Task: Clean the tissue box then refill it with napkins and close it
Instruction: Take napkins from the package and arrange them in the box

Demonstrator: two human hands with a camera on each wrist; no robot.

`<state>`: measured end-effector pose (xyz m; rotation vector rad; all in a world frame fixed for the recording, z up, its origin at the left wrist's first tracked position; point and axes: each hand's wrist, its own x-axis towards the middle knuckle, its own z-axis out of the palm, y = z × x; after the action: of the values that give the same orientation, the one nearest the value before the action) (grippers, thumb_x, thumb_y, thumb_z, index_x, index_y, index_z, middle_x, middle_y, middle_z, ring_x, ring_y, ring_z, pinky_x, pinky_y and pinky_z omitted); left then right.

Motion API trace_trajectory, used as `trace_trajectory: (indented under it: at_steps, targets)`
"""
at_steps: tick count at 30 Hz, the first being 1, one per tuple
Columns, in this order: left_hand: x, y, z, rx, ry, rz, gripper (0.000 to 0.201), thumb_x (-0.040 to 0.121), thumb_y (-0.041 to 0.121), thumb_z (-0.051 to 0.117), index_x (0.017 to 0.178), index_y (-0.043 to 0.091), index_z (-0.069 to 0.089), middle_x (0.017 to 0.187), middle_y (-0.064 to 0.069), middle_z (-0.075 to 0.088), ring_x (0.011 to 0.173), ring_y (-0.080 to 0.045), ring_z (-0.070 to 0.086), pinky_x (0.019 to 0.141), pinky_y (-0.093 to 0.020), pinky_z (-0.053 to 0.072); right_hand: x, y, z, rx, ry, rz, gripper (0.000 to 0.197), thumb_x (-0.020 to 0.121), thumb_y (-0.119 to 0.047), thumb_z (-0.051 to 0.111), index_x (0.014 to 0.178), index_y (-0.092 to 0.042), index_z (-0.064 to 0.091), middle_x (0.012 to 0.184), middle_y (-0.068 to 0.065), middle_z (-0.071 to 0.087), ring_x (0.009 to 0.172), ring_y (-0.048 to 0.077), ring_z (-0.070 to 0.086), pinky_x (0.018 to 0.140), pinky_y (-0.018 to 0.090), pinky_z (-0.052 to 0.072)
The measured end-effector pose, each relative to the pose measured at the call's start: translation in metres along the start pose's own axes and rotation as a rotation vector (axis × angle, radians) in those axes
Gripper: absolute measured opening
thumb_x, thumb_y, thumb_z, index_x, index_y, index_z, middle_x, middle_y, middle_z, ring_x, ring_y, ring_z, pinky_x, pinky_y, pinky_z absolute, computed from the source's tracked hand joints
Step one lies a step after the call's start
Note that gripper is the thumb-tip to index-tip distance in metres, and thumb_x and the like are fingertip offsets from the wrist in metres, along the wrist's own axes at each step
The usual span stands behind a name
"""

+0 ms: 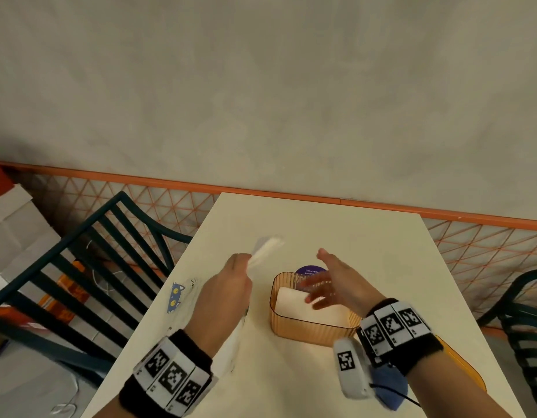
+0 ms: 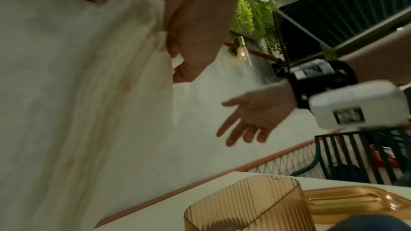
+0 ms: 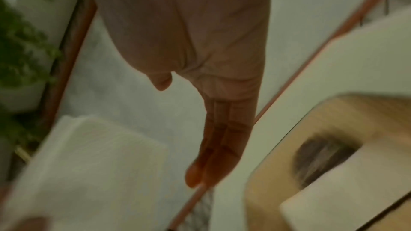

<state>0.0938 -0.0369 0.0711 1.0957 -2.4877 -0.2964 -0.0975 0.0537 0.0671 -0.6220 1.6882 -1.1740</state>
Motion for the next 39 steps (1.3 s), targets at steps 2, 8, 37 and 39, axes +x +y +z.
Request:
trace_trajectory:
  at_steps: [2,8,37,39]
  targets:
    - [-0.002,0.008,0.009,-0.037,-0.015,0.193,0.03,0.086,0.005,0.054,0.115,0.014,0.057,0.102,-0.002,0.064,0.068,-0.022,0.066,0.054,-0.029,0.051,-0.006,-0.011,0.009,0.209,-0.126,0.055,0.046,0.094,-0.054,0.033,0.126,-0.021,0.035,0.109,0.027,0.065,0.084,0.037,0.066,0.069,0.043,0.057]
    - [-0.01,0.001,0.05,-0.195,-0.084,0.44,0.037,0.083,0.034,0.046,0.117,0.025,0.059,0.126,0.01,0.059,0.115,-0.007,0.057,0.092,-0.02,0.05,-0.01,-0.01,-0.001,0.237,-0.047,0.007,0.05,0.092,-0.005,0.05,0.137,-0.013,0.031,0.123,0.014,0.054,0.098,0.032,0.062,0.07,0.045,0.059]
    - [0.024,0.015,0.041,-1.47,-0.722,-0.772,0.038,0.086,0.055,0.052,0.091,0.02,0.065,0.068,-0.001,0.073,0.059,-0.016,0.065,0.051,-0.026,0.05,-0.034,0.012,-0.036,0.205,0.053,0.104,0.029,0.096,-0.021,0.047,0.125,-0.02,0.044,0.121,0.006,0.05,0.104,0.031,0.054,0.067,0.052,0.058]
    - [0.024,0.016,0.042,-1.46,-0.768,-0.763,0.04,0.085,0.057,0.051,0.091,0.02,0.065,0.068,-0.001,0.072,0.055,-0.015,0.065,0.049,-0.025,0.05,-0.035,0.013,-0.035,0.172,0.013,0.123,0.031,0.095,-0.023,0.049,0.125,-0.023,0.041,0.124,0.007,0.045,0.109,0.034,0.049,0.063,0.052,0.059]
